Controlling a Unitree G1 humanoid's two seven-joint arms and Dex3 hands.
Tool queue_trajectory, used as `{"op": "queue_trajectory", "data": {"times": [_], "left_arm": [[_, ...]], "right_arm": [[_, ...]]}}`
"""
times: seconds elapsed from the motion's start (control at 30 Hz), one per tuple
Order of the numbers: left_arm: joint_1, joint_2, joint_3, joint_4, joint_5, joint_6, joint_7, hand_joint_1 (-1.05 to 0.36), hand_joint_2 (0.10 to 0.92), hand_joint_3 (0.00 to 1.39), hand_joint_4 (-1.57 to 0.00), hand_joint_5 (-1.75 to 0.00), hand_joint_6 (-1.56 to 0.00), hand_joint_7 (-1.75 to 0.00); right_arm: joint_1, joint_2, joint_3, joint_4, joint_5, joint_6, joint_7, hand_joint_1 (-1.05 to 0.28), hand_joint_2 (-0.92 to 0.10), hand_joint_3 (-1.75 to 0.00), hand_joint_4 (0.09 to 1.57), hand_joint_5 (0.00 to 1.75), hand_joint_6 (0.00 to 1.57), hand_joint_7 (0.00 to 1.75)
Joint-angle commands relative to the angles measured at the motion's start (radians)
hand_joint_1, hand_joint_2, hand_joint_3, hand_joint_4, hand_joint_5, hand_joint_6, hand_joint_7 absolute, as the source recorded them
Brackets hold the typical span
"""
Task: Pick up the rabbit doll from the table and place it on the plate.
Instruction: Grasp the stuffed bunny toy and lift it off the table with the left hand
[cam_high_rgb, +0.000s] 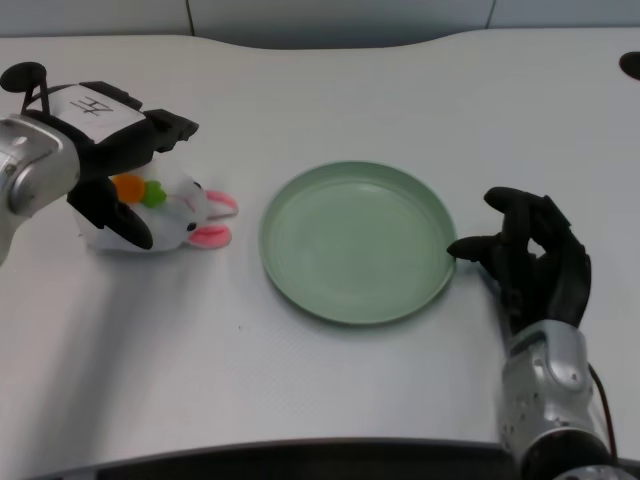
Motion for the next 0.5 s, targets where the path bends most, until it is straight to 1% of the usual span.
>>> {"op": "queue_trajectory", "data": {"times": [0.03, 0.07, 0.13, 0.17, 0.23, 0.27, 0.3, 0.37, 0.43, 0.47, 0.5], "left_arm": [[-0.051, -0.024, -0.035, 0.069, 0.004, 0.005, -0.054, -1.05, 0.921, 0.09, 0.0, 0.0, 0.0, 0.0], [-0.063, -0.033, -0.042, 0.094, 0.001, 0.008, -0.065, -1.05, 0.921, 0.09, 0.0, 0.0, 0.0, 0.0], [-0.083, -0.052, -0.053, 0.145, -0.002, 0.011, -0.072, -1.05, 0.921, 0.09, 0.0, 0.0, 0.0, 0.0], [-0.092, -0.062, -0.056, 0.176, -0.009, 0.011, -0.069, -1.05, 0.921, 0.09, 0.0, 0.0, 0.0, 0.0], [-0.107, -0.08, -0.058, 0.235, -0.021, 0.008, -0.049, -1.05, 0.906, 0.07, 0.0, 0.0, -0.02, -0.01], [-0.113, -0.089, -0.061, 0.268, -0.02, 0.003, -0.029, -1.05, 0.903, 0.06, 0.0, 0.0, -0.03, -0.01], [-0.12, -0.096, -0.067, 0.298, -0.016, 0.0, -0.01, -1.05, 0.896, 0.05, -0.02, -0.01, -0.04, -0.02], [-0.132, -0.11, -0.079, 0.365, -0.009, -0.011, 0.033, -1.05, 0.894, 0.04, -0.04, -0.02, -0.05, -0.03], [-0.148, -0.127, -0.097, 0.445, -0.001, -0.021, 0.08, -1.05, 0.893, 0.03, -0.06, -0.03, -0.06, -0.03], [-0.156, -0.133, -0.105, 0.477, 0.0, -0.025, 0.098, -1.05, 0.891, 0.03, -0.06, -0.03, -0.06, -0.03], [-0.163, -0.141, -0.114, 0.511, 0.002, -0.029, 0.118, -1.05, 0.889, 0.03, -0.05, -0.03, -0.06, -0.03]], "right_arm": [[0.011, 0.004, 0.001, -0.007, 0.001, -0.01, 0.004, -0.38, -0.92, -0.43, 0.84, 1.4, 0.7, 1.15], [0.013, 0.004, 0.002, -0.009, 0.0, -0.013, 0.005, -0.39, -0.92, -0.43, 0.84, 1.41, 0.7, 1.15], [0.015, 0.006, 0.001, -0.013, 0.002, -0.003, 0.0, -0.39, -0.92, -0.43, 0.83, 1.4, 0.69, 1.14], [0.016, 0.006, 0.001, -0.015, 0.002, -0.001, 0.001, -0.39, -0.92, -0.43, 0.82, 1.4, 0.69, 1.14], [0.017, 0.007, -0.003, -0.02, 0.009, 0.007, 0.004, -0.38, -0.92, -0.43, 0.82, 1.41, 0.68, 1.14], [0.016, 0.009, -0.006, -0.018, 0.014, 0.006, 0.007, -0.38, -0.92, -0.42, 0.82, 1.41, 0.68, 1.14], [0.017, 0.009, -0.007, -0.018, 0.016, 0.005, 0.009, -0.38, -0.92, -0.41, 0.82, 1.41, 0.68, 1.15], [0.02, 0.008, -0.005, -0.019, 0.014, 0.0, 0.009, -0.39, -0.92, -0.42, 0.83, 1.41, 0.68, 1.15], [0.023, 0.007, -0.001, -0.021, 0.008, -0.006, 0.009, -0.39, -0.92, -0.46, 0.82, 1.41, 0.67, 1.15], [0.024, 0.007, -0.001, -0.022, 0.007, -0.007, 0.01, -0.39, -0.92, -0.47, 0.82, 1.42, 0.66, 1.15], [0.025, 0.005, 0.001, -0.024, 0.004, -0.003, 0.007, -0.39, -0.92, -0.48, 0.81, 1.42, 0.66, 1.16]]}}
